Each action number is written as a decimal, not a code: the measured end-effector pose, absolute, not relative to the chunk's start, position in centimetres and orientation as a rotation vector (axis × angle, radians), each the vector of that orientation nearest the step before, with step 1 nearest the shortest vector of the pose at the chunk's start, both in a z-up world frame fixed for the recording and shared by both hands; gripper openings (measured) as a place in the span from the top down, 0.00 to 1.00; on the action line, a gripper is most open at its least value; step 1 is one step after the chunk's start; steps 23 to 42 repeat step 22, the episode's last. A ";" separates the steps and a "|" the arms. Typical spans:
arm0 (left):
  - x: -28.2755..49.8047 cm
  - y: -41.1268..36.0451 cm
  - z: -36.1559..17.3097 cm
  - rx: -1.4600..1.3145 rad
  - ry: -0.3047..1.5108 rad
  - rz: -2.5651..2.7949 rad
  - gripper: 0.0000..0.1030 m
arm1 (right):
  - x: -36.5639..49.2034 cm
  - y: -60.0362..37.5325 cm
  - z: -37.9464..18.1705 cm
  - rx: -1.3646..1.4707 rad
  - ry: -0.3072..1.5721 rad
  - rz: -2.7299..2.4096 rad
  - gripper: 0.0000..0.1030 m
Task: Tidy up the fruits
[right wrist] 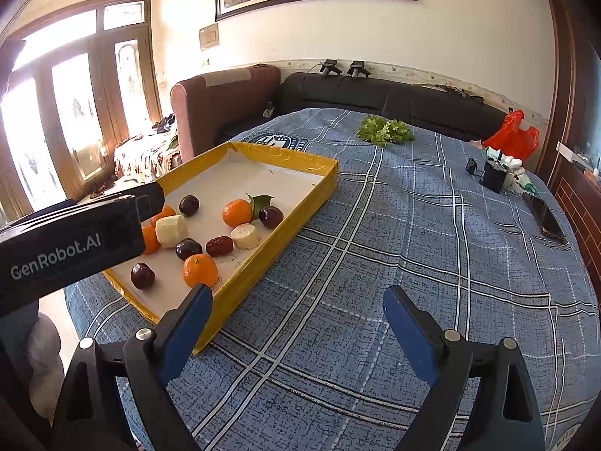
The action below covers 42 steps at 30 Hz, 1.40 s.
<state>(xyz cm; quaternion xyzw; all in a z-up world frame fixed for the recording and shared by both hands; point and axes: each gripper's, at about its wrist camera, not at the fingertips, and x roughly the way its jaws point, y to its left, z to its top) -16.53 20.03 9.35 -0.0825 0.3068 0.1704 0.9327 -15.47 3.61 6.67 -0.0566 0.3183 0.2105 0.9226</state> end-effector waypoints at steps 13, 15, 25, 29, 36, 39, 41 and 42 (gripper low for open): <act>-16.7 20.4 9.2 -0.188 0.630 0.341 0.00 | -15.6 4.3 6.3 -0.138 0.662 0.443 0.07; -16.8 20.6 9.2 -0.197 0.632 0.343 0.00 | -15.7 4.5 6.3 -0.142 0.663 0.446 0.07; -16.8 20.7 9.0 -0.202 0.646 0.342 0.00 | -15.6 4.4 6.1 -0.129 0.682 0.442 0.07; -16.8 20.7 9.0 -0.202 0.646 0.342 0.00 | -15.6 4.4 6.1 -0.129 0.682 0.442 0.07; -16.8 20.7 9.0 -0.202 0.646 0.342 0.00 | -15.6 4.4 6.1 -0.129 0.682 0.442 0.07; -16.8 20.7 9.0 -0.202 0.646 0.342 0.00 | -15.6 4.4 6.1 -0.129 0.682 0.442 0.07; -16.8 20.7 9.0 -0.202 0.646 0.342 0.00 | -15.6 4.4 6.1 -0.129 0.682 0.442 0.07; -16.8 20.7 9.0 -0.202 0.646 0.342 0.00 | -15.6 4.4 6.1 -0.129 0.682 0.442 0.07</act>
